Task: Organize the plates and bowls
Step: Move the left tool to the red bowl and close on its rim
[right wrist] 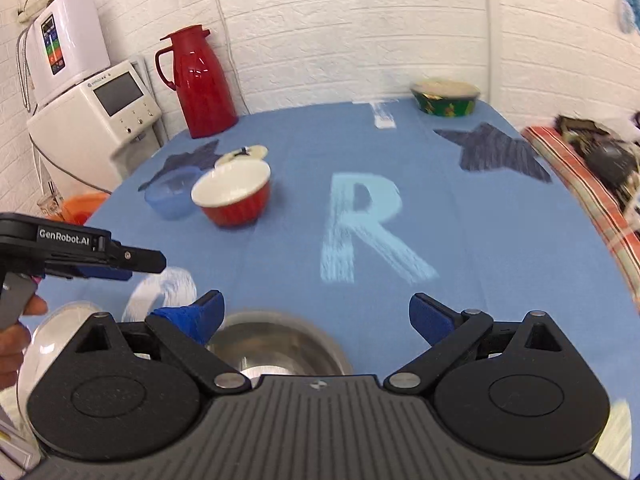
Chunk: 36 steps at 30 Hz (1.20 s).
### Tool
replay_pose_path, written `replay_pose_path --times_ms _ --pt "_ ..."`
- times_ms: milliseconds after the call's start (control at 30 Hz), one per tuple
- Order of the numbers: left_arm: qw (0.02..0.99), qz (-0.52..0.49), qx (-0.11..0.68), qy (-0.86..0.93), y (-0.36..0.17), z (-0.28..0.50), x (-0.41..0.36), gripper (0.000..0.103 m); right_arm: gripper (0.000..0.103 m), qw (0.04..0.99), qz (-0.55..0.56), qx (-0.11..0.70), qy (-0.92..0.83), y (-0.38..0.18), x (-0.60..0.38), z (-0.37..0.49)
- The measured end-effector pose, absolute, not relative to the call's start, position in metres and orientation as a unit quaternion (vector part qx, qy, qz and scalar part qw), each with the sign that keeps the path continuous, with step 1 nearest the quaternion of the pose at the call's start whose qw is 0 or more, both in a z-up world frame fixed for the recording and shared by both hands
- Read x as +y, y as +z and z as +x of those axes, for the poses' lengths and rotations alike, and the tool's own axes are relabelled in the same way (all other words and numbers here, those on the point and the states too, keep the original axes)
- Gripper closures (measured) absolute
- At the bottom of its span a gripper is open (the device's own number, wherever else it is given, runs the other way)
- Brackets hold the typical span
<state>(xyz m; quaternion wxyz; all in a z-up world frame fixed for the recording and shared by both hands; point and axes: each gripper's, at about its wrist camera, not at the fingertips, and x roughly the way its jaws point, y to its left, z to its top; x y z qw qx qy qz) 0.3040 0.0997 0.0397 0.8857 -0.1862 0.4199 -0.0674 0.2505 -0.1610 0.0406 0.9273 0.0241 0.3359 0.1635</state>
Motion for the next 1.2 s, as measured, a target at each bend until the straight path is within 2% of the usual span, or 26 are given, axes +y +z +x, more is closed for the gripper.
replay_pose_path --times_ms 200,433,800,1200 --pt "0.878 -0.253 0.406 -0.007 0.041 0.361 0.126 0.044 0.016 0.922 0.006 0.341 0.183 0.048 -0.115 0.340" --pt "0.834 -0.348 0.425 0.051 0.012 0.413 0.147 0.044 0.016 0.903 -0.048 0.383 0.188 0.012 -0.069 0.422" --pt "0.833 -0.328 0.441 0.058 -0.003 0.447 0.134 0.044 0.016 0.880 -0.095 0.405 0.230 -0.021 -0.035 0.451" --pt "0.838 -0.307 0.449 0.055 -0.013 0.459 0.128 0.044 0.014 0.873 -0.080 0.413 0.249 -0.027 -0.035 0.459"
